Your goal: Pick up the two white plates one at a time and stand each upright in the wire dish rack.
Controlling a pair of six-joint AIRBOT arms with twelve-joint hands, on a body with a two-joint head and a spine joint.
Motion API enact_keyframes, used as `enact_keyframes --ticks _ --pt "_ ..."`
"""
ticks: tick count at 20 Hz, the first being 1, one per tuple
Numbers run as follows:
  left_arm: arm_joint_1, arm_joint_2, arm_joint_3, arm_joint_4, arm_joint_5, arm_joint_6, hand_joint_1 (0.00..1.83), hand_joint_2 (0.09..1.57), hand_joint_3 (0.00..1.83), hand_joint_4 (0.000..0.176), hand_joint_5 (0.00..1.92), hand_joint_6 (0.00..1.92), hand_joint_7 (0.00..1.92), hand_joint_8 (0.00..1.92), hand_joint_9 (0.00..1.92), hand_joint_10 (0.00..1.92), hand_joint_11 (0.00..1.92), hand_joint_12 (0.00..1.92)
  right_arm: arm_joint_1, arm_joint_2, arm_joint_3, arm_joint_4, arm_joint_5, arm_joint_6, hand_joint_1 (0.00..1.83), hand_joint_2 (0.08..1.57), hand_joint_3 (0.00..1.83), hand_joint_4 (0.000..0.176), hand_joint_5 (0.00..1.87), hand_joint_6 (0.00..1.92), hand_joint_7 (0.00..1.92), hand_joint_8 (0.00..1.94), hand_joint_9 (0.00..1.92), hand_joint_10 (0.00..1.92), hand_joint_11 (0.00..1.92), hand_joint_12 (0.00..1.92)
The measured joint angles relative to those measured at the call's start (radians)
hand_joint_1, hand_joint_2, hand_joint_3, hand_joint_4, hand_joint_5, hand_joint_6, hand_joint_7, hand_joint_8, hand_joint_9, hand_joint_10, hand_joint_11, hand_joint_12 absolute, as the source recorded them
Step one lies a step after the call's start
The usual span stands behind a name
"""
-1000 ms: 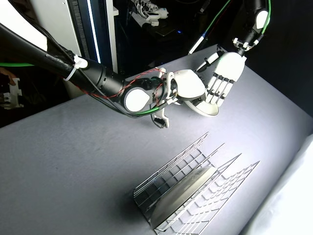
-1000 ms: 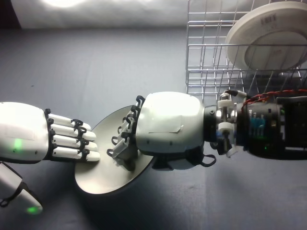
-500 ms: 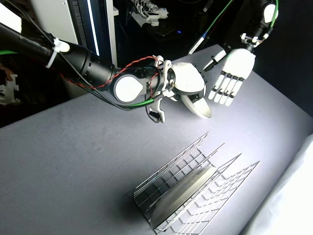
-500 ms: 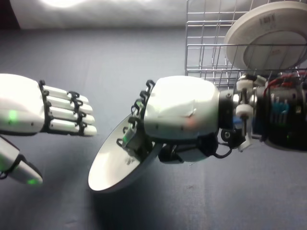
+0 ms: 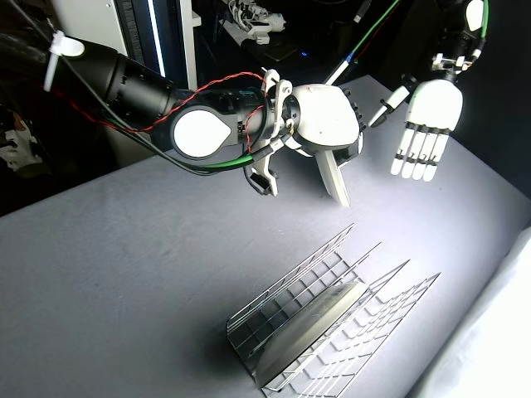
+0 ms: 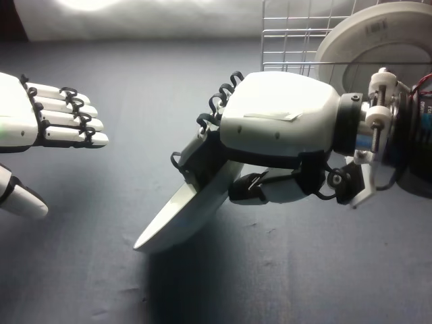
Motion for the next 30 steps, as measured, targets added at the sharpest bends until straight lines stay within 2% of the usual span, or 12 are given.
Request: enact_keyframes --ticks 2,3,4,6,10,14,16,18,19,20,21,30 --pt "0.000 0.000 0.000 0.000 -0.003 0.000 0.00 1.10 0.00 0.000 0.00 0.00 0.00 0.00 0.00 0.00 0.00 0.00 0.007 0.013 -0.010 0.028 0.008 0.000 1.38 1.10 0.00 0.000 0.91 1.05 1.02 0.86 0.98 1.12 0.92 1.22" --pt "0.000 0.000 0.000 0.001 0.000 0.000 0.00 1.10 0.00 0.000 0.00 0.00 0.00 0.00 0.00 0.00 0.00 0.00 0.012 0.019 -0.011 0.045 0.009 0.000 1.47 1.09 0.00 0.000 0.90 1.01 1.01 0.82 0.98 1.02 0.90 1.44" --pt "0.000 0.000 0.000 0.001 0.004 0.000 0.00 1.10 0.00 0.000 0.01 0.00 0.00 0.00 0.00 0.00 0.00 0.00 0.017 0.027 -0.016 0.077 0.014 0.001 1.49 1.09 0.00 0.000 0.90 1.01 1.00 0.82 0.98 0.99 0.89 1.48" --pt "0.002 0.000 0.000 0.001 0.007 0.000 0.00 1.11 0.00 0.000 0.00 0.00 0.00 0.00 0.00 0.00 0.00 0.00 0.024 0.037 -0.026 0.123 0.013 0.000 1.39 1.10 0.00 0.000 0.91 1.05 1.02 0.85 1.00 1.09 0.92 1.22" --pt "0.009 -0.005 0.000 0.003 0.012 0.000 0.00 1.11 0.00 0.000 0.00 0.00 0.00 0.00 0.00 0.00 0.00 0.00 0.043 0.070 -0.055 0.252 0.010 0.011 1.38 1.10 0.00 0.000 0.92 1.02 1.01 0.89 0.97 1.13 0.89 1.24" --pt "0.010 -0.006 0.000 0.011 0.014 0.000 0.00 1.10 0.00 0.000 0.00 0.00 0.00 0.00 0.00 0.00 0.00 0.00 0.061 0.102 -0.092 0.367 0.004 0.017 1.38 1.09 0.00 0.000 0.93 0.98 0.99 0.93 1.03 1.06 0.96 1.15" --pt "0.010 -0.006 0.000 0.012 0.014 0.000 0.00 1.08 0.00 0.000 0.01 0.00 0.00 0.00 0.00 0.00 0.00 0.00 0.074 0.114 -0.106 0.428 -0.001 0.019 1.37 1.15 0.00 0.000 0.86 1.16 0.85 1.10 0.92 1.20 0.89 1.16" --pt "0.010 -0.006 -0.010 0.030 0.019 0.000 0.00 1.09 0.00 0.000 0.00 0.00 0.00 0.00 0.00 0.00 0.00 0.00 0.086 0.126 -0.116 0.493 -0.008 0.020 1.36 1.16 0.00 0.000 0.84 1.21 0.83 1.11 0.90 1.22 0.88 1.15" --pt "0.011 -0.006 -0.017 0.046 0.018 -0.001 0.00 1.10 0.00 0.000 0.00 0.00 0.00 0.00 0.00 0.00 0.00 0.00 0.093 0.134 -0.123 0.536 -0.010 0.019 1.36 1.16 0.00 0.000 0.82 1.22 0.82 1.14 0.89 1.24 0.87 1.16" --pt "0.014 -0.006 -0.018 0.047 0.013 -0.006 0.00 1.09 0.00 0.000 0.01 0.00 0.00 0.00 0.00 0.00 0.00 0.00 0.095 0.140 -0.127 0.561 -0.010 0.021 1.46 1.15 0.00 0.000 0.82 1.16 0.82 1.10 0.87 1.16 0.87 1.45" --pt "0.014 -0.006 -0.020 0.056 0.011 -0.010 0.00 1.09 0.00 0.000 0.00 0.00 0.00 0.00 0.00 0.00 0.00 0.00 0.106 0.149 -0.138 0.616 -0.023 0.022 1.48 1.14 0.00 0.000 0.83 1.13 0.82 1.08 0.88 1.13 0.87 1.49" --pt "0.002 -0.006 -0.016 0.068 0.013 -0.028 0.00 1.10 0.00 0.000 0.01 0.00 0.00 0.00 0.00 0.00 0.00 0.00 0.172 0.187 -0.150 0.856 -0.041 0.023 1.49 1.13 0.00 0.000 0.81 1.11 0.87 1.05 0.91 1.08 0.87 1.54"
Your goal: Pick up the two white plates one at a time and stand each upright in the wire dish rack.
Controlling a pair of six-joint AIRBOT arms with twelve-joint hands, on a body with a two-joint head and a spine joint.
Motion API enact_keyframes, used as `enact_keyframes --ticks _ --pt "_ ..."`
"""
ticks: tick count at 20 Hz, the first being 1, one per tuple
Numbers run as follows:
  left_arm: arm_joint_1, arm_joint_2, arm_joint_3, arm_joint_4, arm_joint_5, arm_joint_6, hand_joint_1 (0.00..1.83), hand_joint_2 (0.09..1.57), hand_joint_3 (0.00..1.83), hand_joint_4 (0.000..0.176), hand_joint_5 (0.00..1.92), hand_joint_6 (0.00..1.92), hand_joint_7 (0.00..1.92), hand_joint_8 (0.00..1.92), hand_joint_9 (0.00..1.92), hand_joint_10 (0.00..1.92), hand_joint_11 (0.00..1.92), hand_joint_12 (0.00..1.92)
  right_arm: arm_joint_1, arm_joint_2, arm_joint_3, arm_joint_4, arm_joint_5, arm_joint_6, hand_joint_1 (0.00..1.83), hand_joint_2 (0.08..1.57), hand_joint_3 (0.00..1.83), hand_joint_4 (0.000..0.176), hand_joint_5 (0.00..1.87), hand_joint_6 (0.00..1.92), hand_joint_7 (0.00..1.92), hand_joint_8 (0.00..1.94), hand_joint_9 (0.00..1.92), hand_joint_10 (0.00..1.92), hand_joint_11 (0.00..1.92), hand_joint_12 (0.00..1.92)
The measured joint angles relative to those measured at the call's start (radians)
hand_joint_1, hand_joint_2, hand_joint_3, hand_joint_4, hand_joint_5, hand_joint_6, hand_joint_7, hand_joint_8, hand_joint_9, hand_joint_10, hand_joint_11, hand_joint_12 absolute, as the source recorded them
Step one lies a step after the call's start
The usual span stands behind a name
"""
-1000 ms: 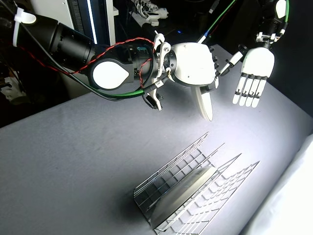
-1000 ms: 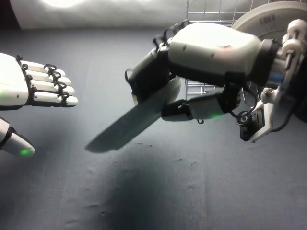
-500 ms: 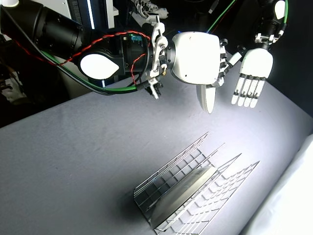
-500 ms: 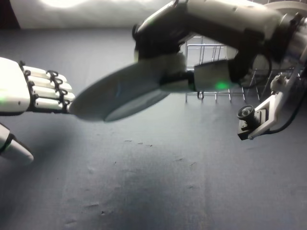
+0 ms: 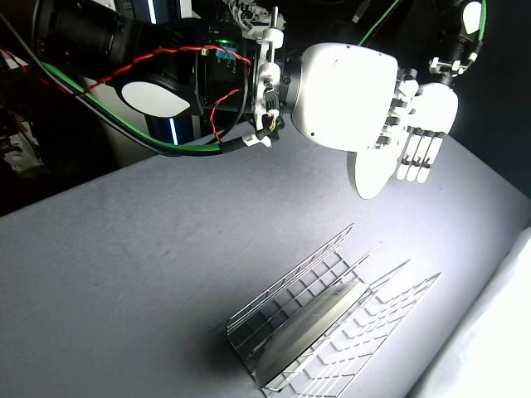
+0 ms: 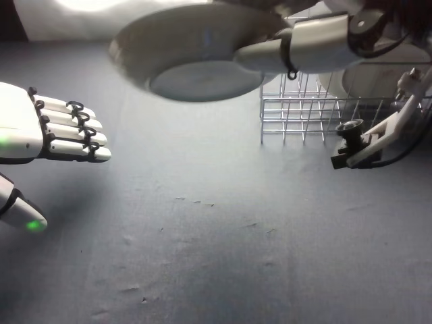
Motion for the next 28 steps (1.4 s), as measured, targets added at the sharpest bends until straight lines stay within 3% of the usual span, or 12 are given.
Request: enact_keyframes --ticks 2,10,16,26,28 --pt "-0.002 0.000 0.000 0.003 0.001 -0.005 0.00 1.08 0.00 0.000 0.01 0.00 0.00 0.00 0.00 0.00 0.00 0.00 0.000 0.009 0.000 0.019 -0.004 0.000 1.48 1.15 0.00 0.000 0.77 1.17 0.81 1.13 0.87 1.14 0.84 1.57" --pt "-0.013 0.000 -0.007 0.032 -0.001 -0.007 0.00 1.08 0.00 0.000 0.01 0.00 0.00 0.00 0.00 0.00 0.00 0.00 -0.001 0.045 0.031 0.075 -0.012 0.000 1.48 1.13 0.00 0.000 0.84 1.09 0.84 1.05 0.89 1.11 0.89 1.50" --pt "-0.013 0.000 -0.007 0.034 -0.006 -0.007 0.00 1.10 0.00 0.000 0.00 0.00 0.00 0.00 0.00 0.00 0.00 0.00 -0.045 0.063 0.069 0.080 -0.019 0.005 1.49 1.11 0.00 0.000 0.88 1.04 0.87 1.01 0.94 1.05 0.90 1.48" --pt "-0.013 0.001 -0.007 0.037 -0.007 -0.011 0.00 1.08 0.00 0.000 0.00 0.00 0.00 0.00 0.00 0.00 0.00 0.00 -0.130 0.069 0.169 0.077 -0.019 0.011 1.48 1.13 0.00 0.000 0.81 1.14 0.84 1.05 0.91 1.10 0.86 1.54" --pt "-0.013 0.001 -0.008 0.037 -0.007 -0.011 0.00 1.07 0.00 0.000 0.02 0.01 0.01 0.00 0.00 0.00 0.00 0.00 -0.152 0.069 0.180 0.077 -0.019 0.011 1.49 1.13 0.00 0.000 0.85 1.08 0.86 1.02 0.91 1.10 0.87 1.52"
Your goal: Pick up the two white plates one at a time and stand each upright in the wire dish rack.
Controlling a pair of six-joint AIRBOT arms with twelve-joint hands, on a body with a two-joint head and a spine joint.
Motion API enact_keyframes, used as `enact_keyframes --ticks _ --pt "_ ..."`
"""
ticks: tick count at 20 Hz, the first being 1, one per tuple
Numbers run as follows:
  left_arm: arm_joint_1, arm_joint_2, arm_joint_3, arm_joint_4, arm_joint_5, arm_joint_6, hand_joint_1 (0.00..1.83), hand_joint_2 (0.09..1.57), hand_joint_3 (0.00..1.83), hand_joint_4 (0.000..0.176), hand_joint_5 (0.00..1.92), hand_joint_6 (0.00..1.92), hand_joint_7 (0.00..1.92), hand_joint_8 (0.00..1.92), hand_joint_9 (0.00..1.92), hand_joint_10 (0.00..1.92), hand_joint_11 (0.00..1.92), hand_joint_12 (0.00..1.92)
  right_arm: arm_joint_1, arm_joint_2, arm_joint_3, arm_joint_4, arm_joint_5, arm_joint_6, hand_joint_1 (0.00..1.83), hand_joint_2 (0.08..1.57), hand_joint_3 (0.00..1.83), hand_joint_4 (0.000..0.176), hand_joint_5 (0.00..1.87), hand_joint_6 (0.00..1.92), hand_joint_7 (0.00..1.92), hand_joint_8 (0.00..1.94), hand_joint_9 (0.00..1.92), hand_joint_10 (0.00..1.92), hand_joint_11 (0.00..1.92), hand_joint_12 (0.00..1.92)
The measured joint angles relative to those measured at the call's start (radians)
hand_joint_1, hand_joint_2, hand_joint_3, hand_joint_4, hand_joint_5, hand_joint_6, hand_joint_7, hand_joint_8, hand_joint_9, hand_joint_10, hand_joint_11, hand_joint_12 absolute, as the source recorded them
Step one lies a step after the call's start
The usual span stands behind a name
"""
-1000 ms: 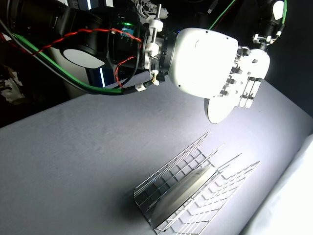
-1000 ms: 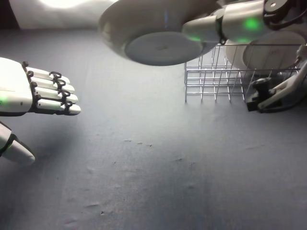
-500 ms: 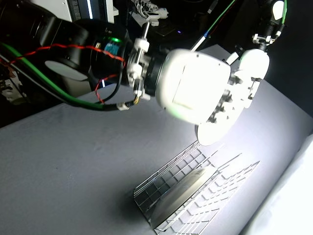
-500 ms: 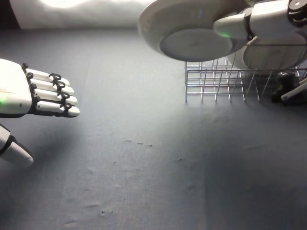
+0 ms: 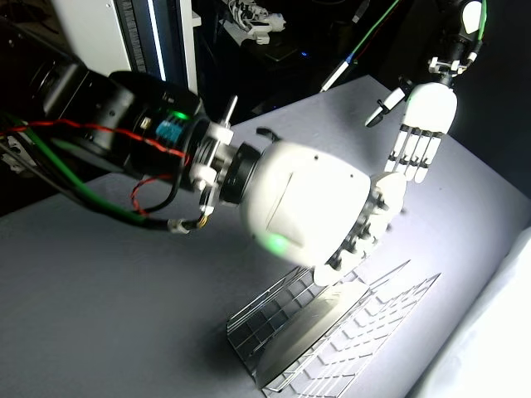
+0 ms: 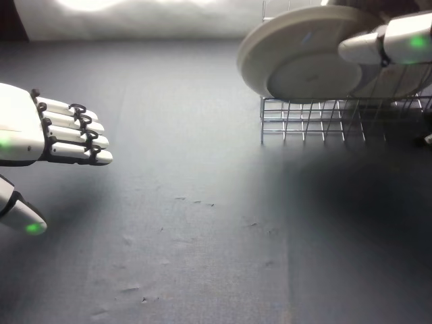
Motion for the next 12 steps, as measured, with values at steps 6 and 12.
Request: enact_keyframes --ticks 6,12 --pt "0.000 0.000 -0.006 0.000 -0.002 0.000 0.00 1.12 0.01 0.000 0.05 0.01 0.04 0.01 0.00 0.00 0.00 0.00 -0.041 0.000 0.014 -0.051 0.019 0.004 1.49 1.11 0.00 0.000 0.89 0.97 0.92 0.97 0.96 1.02 0.88 1.52" --pt "0.000 0.000 -0.006 0.003 -0.002 0.000 0.00 1.09 0.00 0.000 0.02 0.01 0.00 0.00 0.00 0.00 0.00 0.00 -0.073 -0.001 0.021 -0.136 0.033 0.003 1.48 1.15 0.00 0.000 0.80 1.17 0.83 1.05 0.86 1.16 0.84 1.56"
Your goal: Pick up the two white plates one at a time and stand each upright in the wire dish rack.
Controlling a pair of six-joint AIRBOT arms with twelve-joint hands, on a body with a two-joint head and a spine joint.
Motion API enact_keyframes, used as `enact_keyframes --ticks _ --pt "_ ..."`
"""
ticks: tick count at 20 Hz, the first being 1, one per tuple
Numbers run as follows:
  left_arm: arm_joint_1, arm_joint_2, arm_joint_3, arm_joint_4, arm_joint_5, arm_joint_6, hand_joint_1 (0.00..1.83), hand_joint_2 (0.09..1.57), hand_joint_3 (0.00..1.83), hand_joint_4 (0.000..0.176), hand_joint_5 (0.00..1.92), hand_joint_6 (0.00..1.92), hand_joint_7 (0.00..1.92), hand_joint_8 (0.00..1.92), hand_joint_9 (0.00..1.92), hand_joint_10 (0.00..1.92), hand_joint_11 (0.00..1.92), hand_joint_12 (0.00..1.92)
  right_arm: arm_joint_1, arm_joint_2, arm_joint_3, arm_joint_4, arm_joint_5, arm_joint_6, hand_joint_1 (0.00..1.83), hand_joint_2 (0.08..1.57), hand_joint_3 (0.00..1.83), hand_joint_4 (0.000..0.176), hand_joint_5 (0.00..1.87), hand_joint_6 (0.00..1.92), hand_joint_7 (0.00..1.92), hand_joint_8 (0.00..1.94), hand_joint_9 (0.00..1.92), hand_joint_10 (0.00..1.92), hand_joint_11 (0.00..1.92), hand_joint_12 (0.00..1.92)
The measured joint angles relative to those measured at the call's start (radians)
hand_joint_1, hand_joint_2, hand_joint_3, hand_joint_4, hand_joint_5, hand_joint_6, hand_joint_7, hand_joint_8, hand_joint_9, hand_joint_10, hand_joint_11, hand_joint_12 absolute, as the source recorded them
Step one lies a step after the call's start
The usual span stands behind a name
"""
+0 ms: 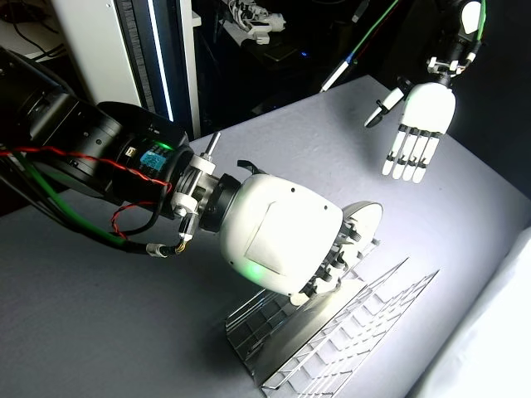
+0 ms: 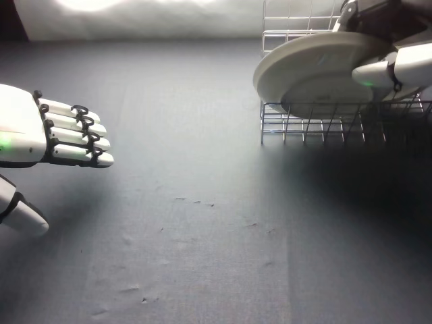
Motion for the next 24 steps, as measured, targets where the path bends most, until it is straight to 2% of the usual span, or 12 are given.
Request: enact_keyframes --ticks 3,4,5,6,7,8,9,10,13,14,18,24 --pt "0.000 0.000 0.000 0.001 0.000 0.000 0.00 1.09 0.00 0.000 0.00 0.00 0.00 0.00 0.00 0.00 0.00 0.00 -0.008 0.000 0.003 -0.029 0.002 0.000 1.48 1.17 0.00 0.000 0.78 1.22 0.76 1.14 0.82 1.24 0.76 1.63" --pt "0.000 0.000 0.000 0.002 0.000 0.000 0.00 1.09 0.00 0.000 0.00 0.00 0.00 0.00 0.00 0.00 0.00 0.00 -0.009 -0.001 0.003 -0.042 0.001 -0.002 1.36 1.21 0.01 0.000 0.72 1.37 0.73 1.24 0.75 1.42 0.57 1.38" --pt "0.000 0.000 0.000 0.003 0.000 0.000 0.00 1.10 0.00 0.000 0.00 0.00 0.00 0.00 0.00 0.00 0.00 0.00 -0.015 -0.002 0.005 -0.060 0.003 -0.003 1.18 1.26 0.00 0.000 0.67 1.48 0.73 1.33 0.64 0.88 0.46 1.26" --pt "0.000 0.000 0.000 0.003 0.000 0.000 0.00 1.10 0.00 0.000 0.01 0.00 0.00 0.00 0.00 0.00 0.00 0.00 -0.019 -0.003 0.006 -0.067 -0.002 -0.007 1.28 1.21 0.00 0.000 0.59 0.73 0.64 0.68 0.61 0.61 0.37 1.21" --pt "0.000 0.000 -0.001 0.003 0.000 0.000 0.00 1.10 0.00 0.000 0.00 0.00 0.00 0.00 0.00 0.00 0.00 0.00 -0.023 -0.008 0.011 -0.069 -0.005 -0.010 1.24 1.19 0.00 0.000 0.54 0.32 0.56 0.26 0.53 0.31 0.22 1.13" --pt "0.000 0.000 -0.001 0.003 0.000 0.000 0.00 1.10 0.00 0.000 0.01 0.00 0.00 0.00 0.00 0.00 0.00 0.00 -0.023 -0.008 0.012 -0.069 -0.007 -0.012 1.18 1.16 0.00 0.000 0.45 0.11 0.44 0.06 0.40 0.13 0.04 1.08" --pt "0.000 0.000 -0.001 0.003 -0.001 0.000 0.00 1.10 0.00 0.000 0.01 0.00 0.00 0.00 0.00 0.00 0.00 0.00 -0.023 -0.008 0.013 -0.069 -0.010 -0.012 1.18 1.16 0.00 0.000 0.45 0.11 0.44 0.06 0.40 0.13 0.04 1.08" --pt "0.000 0.000 -0.001 0.006 -0.001 0.000 0.00 1.10 0.00 0.000 0.01 0.00 0.00 0.00 0.00 0.00 0.00 0.00 -0.023 -0.008 0.014 -0.072 -0.010 -0.011 1.11 1.11 0.00 0.000 0.28 0.01 0.21 0.01 0.20 0.01 0.00 0.72" --pt "0.000 0.000 -0.004 0.006 -0.001 0.000 0.00 1.09 0.00 0.000 0.01 0.00 0.00 0.00 0.00 0.00 0.00 0.00 -0.023 -0.011 0.013 -0.082 0.002 -0.010 1.09 1.06 0.00 0.000 0.15 0.00 0.09 0.00 0.09 0.00 0.00 0.49" --pt "0.000 0.000 -0.005 0.006 -0.003 0.000 0.00 1.09 0.00 0.000 0.02 0.00 0.00 0.00 0.00 0.00 0.00 0.00 -0.021 -0.014 0.012 -0.080 0.009 -0.010 0.96 1.02 0.00 0.000 0.01 0.00 0.00 0.00 0.00 0.00 0.00 0.06" --pt "0.000 0.000 -0.008 0.007 -0.005 0.000 0.00 1.09 0.00 0.000 0.01 0.00 0.00 0.00 0.00 0.00 0.00 0.00 -0.002 -0.013 0.012 -0.105 0.026 -0.011 0.92 0.91 0.00 0.000 0.00 0.00 0.00 0.00 0.00 0.00 0.00 0.00" --pt "-0.002 0.016 -0.058 -0.019 -0.031 -0.014 0.00 1.10 0.00 0.000 0.00 0.00 0.00 0.00 0.00 0.00 0.00 0.00 0.008 -0.011 0.000 -0.394 0.124 -0.011 0.75 0.83 0.00 0.000 0.00 0.00 0.00 0.00 0.00 0.00 0.00 0.00"
